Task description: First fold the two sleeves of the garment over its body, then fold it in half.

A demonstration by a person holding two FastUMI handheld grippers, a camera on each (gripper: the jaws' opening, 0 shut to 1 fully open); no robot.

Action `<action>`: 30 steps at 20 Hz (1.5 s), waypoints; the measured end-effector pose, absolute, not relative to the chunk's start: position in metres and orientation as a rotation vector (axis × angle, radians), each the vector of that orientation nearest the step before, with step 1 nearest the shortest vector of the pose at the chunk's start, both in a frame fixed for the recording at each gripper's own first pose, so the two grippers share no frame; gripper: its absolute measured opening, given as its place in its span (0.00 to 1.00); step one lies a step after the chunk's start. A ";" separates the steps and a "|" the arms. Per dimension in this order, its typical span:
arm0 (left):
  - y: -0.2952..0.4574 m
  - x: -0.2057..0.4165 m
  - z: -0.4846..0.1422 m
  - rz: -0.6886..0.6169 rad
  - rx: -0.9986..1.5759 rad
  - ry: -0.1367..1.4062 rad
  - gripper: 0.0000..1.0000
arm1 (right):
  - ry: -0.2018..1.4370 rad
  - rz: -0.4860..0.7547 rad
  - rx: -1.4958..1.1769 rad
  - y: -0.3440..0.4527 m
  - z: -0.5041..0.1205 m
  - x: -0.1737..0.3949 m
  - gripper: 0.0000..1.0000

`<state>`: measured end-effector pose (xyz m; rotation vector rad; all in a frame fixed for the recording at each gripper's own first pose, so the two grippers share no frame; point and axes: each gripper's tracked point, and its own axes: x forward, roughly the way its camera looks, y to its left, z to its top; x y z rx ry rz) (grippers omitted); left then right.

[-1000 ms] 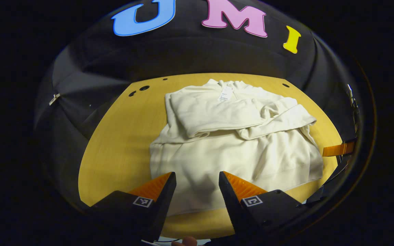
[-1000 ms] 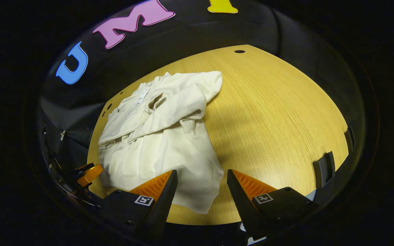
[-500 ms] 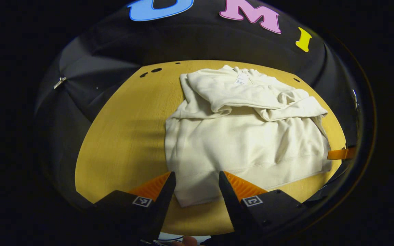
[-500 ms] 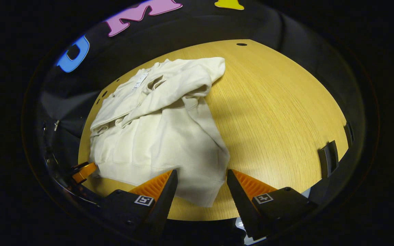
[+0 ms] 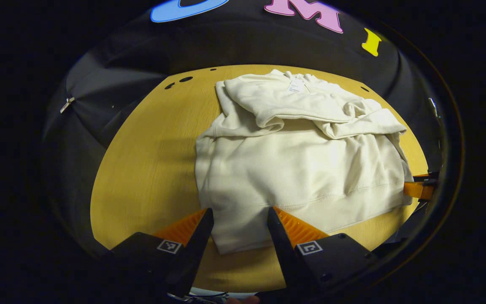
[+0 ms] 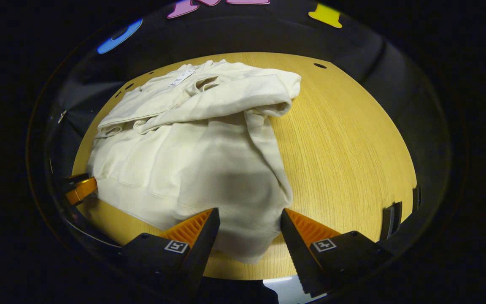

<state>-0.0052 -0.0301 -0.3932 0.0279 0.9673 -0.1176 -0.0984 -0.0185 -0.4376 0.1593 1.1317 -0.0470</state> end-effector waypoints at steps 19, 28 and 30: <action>-0.048 -0.008 -0.359 -0.377 -0.095 1.067 0.06 | 1.145 0.171 0.349 -0.014 -0.392 -0.088 0.09; -0.042 0.028 -0.286 -0.352 -0.200 0.964 0.06 | 0.999 0.160 0.451 -0.015 -0.324 -0.044 0.09; -0.043 0.040 -0.276 -0.349 -0.172 0.941 0.06 | 0.961 0.155 0.470 -0.014 -0.312 -0.026 0.10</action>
